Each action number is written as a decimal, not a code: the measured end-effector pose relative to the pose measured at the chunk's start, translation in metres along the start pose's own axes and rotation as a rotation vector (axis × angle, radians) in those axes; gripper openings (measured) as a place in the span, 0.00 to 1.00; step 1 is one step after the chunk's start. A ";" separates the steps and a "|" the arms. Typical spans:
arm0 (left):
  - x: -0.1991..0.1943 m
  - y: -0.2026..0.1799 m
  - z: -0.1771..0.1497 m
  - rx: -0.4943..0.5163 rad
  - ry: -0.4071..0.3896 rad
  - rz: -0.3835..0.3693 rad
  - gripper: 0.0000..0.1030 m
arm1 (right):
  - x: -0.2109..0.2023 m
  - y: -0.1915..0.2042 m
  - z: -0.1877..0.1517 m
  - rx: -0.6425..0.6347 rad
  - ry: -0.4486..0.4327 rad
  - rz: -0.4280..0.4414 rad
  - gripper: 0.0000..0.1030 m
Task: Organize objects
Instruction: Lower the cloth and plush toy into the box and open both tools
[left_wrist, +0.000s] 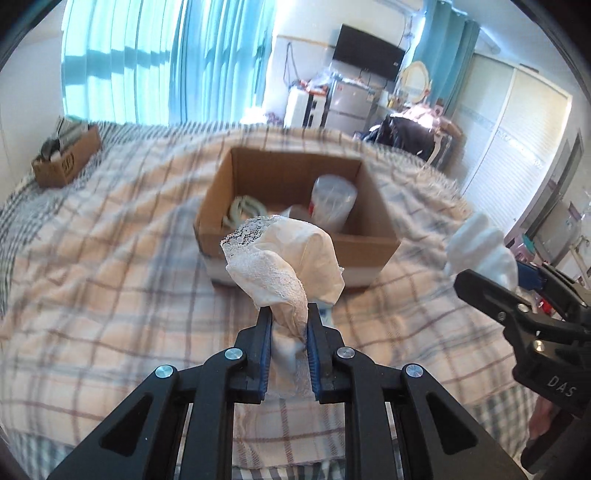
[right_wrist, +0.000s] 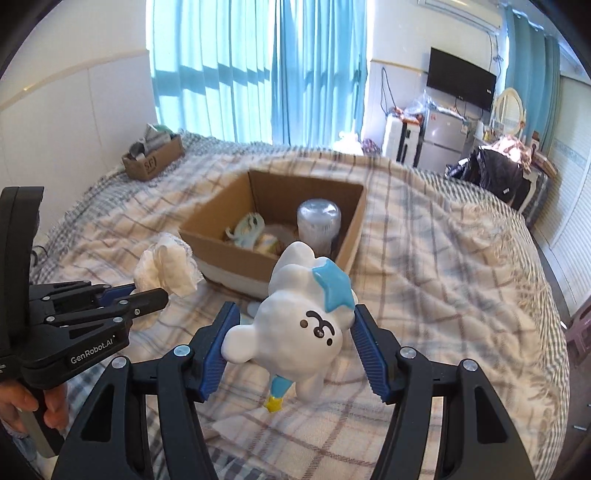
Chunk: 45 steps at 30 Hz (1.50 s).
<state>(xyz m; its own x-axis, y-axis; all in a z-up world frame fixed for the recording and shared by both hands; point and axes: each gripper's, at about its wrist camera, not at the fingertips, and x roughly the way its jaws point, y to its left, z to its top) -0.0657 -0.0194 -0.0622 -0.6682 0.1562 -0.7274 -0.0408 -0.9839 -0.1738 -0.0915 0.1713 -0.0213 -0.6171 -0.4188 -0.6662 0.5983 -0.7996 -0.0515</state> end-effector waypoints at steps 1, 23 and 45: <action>-0.004 -0.001 0.005 0.006 -0.010 0.000 0.16 | -0.003 0.001 0.005 -0.007 -0.013 -0.001 0.60; 0.072 0.015 0.117 0.063 -0.054 0.024 0.16 | 0.086 -0.017 0.101 -0.022 -0.056 0.012 0.60; 0.102 0.016 0.094 0.060 0.022 0.057 0.77 | 0.095 -0.053 0.080 0.104 -0.054 -0.025 0.84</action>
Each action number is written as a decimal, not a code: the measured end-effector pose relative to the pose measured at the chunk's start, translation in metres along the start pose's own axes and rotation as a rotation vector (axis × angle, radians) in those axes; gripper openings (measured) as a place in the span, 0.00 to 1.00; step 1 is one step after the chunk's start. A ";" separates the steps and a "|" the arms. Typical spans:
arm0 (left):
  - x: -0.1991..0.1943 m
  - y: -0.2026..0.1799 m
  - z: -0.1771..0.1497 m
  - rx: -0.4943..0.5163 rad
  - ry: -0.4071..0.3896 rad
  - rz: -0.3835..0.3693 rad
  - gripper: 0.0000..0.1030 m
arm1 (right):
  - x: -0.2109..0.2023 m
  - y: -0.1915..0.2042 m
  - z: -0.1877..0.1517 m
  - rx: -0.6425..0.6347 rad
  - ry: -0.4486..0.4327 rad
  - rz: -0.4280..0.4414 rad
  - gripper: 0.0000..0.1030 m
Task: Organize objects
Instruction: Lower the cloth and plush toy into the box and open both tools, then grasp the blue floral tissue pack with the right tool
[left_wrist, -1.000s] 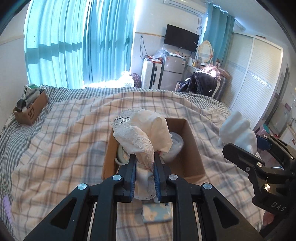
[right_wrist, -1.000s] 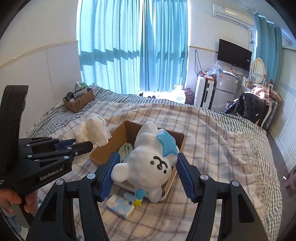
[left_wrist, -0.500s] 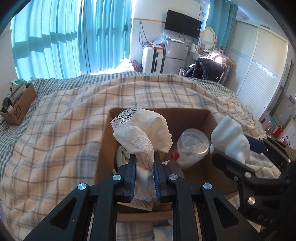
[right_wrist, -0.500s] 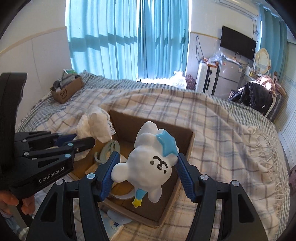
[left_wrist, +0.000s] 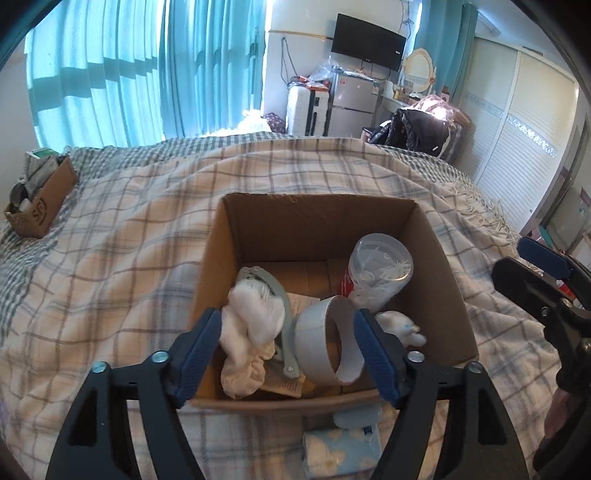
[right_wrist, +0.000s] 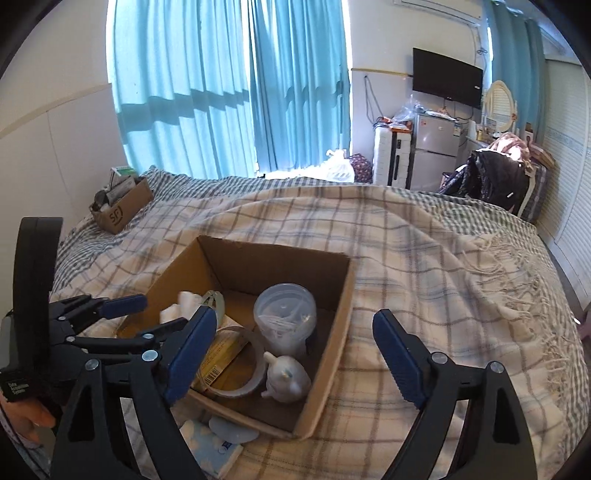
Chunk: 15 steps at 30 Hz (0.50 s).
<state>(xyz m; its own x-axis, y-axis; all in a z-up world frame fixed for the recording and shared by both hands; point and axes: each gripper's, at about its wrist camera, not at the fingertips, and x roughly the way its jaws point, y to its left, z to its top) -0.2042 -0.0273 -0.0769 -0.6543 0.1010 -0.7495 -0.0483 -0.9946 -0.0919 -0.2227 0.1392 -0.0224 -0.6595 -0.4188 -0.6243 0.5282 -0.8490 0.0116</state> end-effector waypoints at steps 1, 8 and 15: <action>-0.008 0.001 -0.001 -0.004 -0.012 0.007 0.78 | -0.008 0.000 -0.001 0.001 0.000 -0.008 0.84; -0.072 0.018 -0.011 -0.034 -0.096 0.017 0.99 | -0.061 -0.002 -0.006 0.006 -0.029 -0.041 0.90; -0.095 0.046 -0.042 -0.093 -0.094 0.067 1.00 | -0.088 0.016 -0.025 -0.003 -0.036 -0.058 1.00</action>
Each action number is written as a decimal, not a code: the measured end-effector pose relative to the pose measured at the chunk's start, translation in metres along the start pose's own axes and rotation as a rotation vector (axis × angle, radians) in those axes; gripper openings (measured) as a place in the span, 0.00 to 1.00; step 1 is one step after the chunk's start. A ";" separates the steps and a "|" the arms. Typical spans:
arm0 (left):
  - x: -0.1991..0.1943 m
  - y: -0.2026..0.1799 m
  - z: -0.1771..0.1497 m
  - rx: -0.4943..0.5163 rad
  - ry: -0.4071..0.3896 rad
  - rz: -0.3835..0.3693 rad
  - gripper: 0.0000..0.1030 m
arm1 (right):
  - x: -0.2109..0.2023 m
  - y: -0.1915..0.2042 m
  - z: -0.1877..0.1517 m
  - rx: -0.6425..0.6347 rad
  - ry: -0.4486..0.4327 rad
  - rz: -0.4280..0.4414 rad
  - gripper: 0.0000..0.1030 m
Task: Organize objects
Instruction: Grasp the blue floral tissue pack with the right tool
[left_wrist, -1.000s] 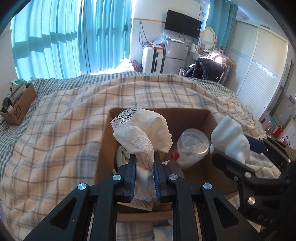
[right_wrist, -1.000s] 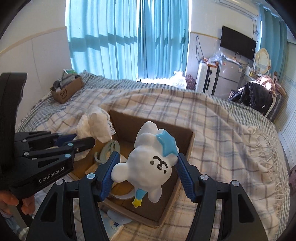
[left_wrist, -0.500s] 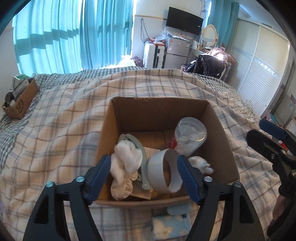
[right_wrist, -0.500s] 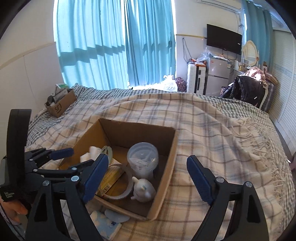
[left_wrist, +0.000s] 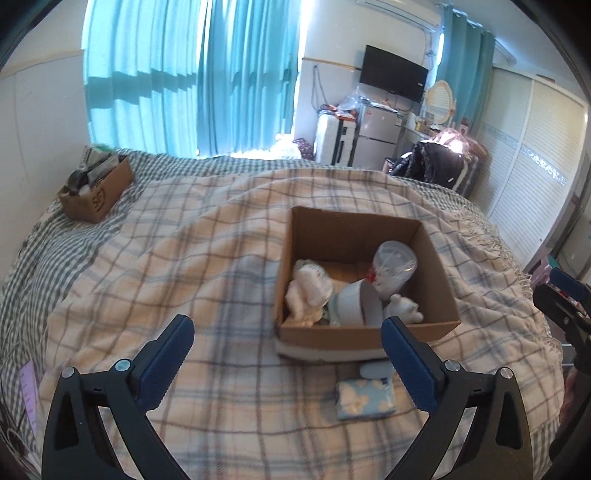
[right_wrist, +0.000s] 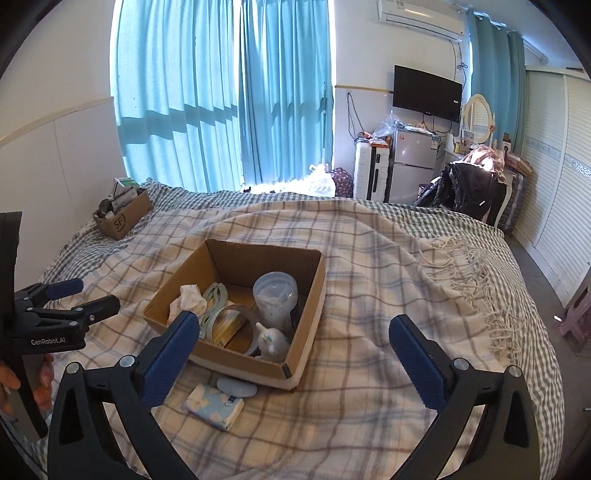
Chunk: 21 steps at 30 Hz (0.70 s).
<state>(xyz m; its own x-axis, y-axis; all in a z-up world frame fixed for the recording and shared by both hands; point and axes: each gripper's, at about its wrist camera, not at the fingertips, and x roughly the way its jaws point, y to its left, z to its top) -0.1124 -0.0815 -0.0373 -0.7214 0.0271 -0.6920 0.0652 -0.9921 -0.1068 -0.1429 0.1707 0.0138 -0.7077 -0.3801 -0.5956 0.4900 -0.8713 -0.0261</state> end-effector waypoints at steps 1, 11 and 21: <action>0.000 0.006 -0.007 -0.015 -0.001 0.008 1.00 | 0.002 0.006 -0.005 -0.005 0.012 0.001 1.00; 0.026 0.028 -0.068 0.005 0.066 0.039 1.00 | 0.053 0.055 -0.066 -0.025 0.132 -0.032 1.00; 0.067 0.070 -0.087 -0.206 0.212 0.092 1.00 | 0.130 0.090 -0.113 -0.053 0.338 -0.009 1.00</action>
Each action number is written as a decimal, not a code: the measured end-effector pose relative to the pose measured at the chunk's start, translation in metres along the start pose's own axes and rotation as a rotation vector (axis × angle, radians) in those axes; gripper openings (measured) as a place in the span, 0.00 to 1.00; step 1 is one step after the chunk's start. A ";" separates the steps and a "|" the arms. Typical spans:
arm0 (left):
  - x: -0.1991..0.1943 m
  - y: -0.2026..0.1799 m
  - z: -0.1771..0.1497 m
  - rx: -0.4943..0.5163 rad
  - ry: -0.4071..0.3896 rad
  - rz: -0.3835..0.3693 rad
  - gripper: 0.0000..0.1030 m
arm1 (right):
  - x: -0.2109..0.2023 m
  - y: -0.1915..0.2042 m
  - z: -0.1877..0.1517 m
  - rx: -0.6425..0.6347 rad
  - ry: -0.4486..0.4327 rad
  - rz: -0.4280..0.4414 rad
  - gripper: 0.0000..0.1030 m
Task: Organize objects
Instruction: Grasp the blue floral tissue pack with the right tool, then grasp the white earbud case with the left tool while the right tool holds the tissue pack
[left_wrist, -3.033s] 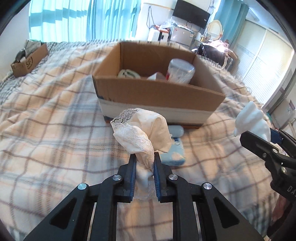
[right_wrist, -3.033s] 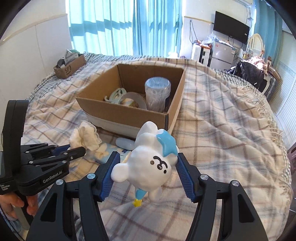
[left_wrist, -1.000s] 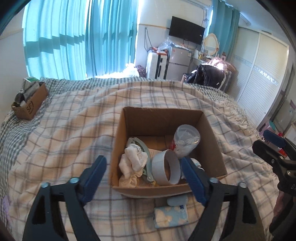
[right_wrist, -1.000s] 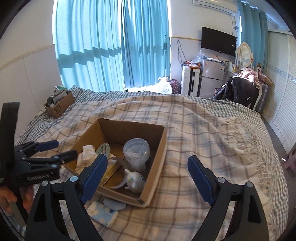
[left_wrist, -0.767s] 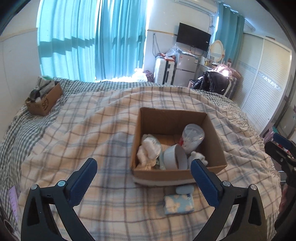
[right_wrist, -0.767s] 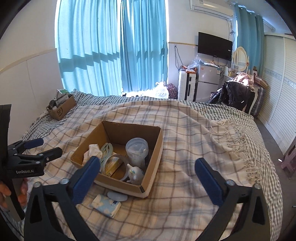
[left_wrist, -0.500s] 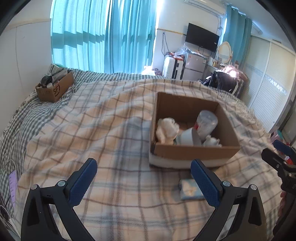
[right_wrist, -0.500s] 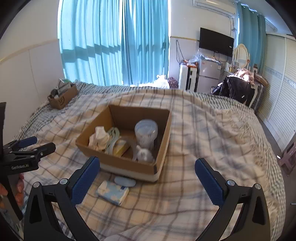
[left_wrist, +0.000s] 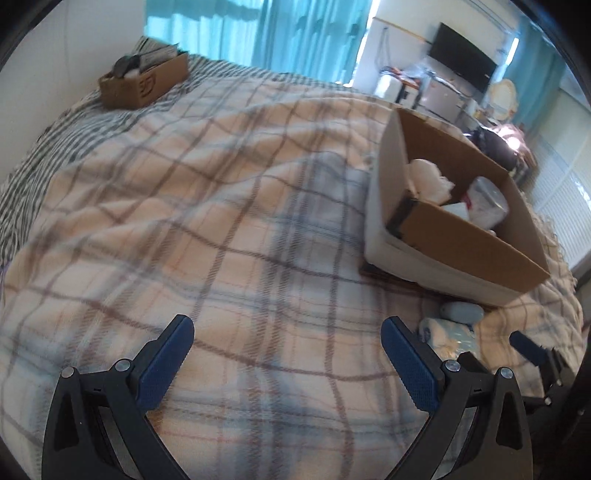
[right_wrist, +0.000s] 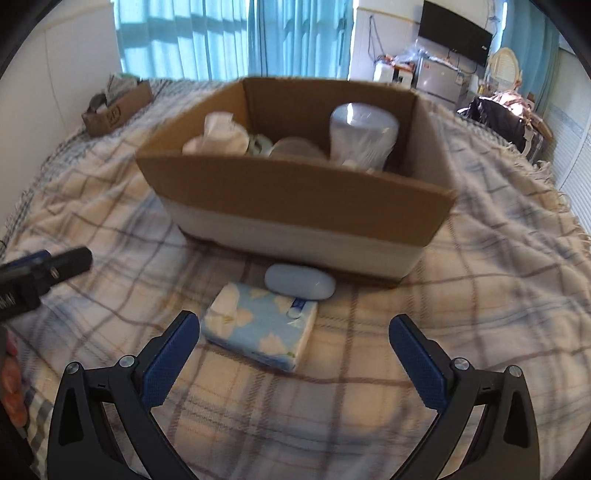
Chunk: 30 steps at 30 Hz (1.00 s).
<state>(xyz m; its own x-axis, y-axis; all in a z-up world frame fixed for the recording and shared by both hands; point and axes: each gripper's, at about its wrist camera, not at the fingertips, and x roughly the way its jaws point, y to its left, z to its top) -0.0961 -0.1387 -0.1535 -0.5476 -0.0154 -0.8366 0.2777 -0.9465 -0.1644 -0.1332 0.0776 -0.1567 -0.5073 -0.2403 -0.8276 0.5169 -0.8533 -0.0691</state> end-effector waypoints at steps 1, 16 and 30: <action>0.003 0.001 0.000 -0.005 0.013 0.002 1.00 | 0.007 0.004 0.000 -0.005 0.013 0.011 1.00; 0.009 -0.008 -0.008 0.043 0.044 0.026 1.00 | 0.010 0.003 -0.017 -0.063 0.079 0.093 0.79; 0.018 -0.117 -0.033 0.199 0.016 -0.086 1.00 | -0.063 -0.102 0.000 -0.029 -0.029 -0.121 0.80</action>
<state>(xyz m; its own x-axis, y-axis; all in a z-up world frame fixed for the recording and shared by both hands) -0.1128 -0.0178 -0.1665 -0.5494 0.0722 -0.8324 0.0679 -0.9891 -0.1306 -0.1540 0.1803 -0.0979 -0.5866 -0.1500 -0.7959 0.4701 -0.8633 -0.1838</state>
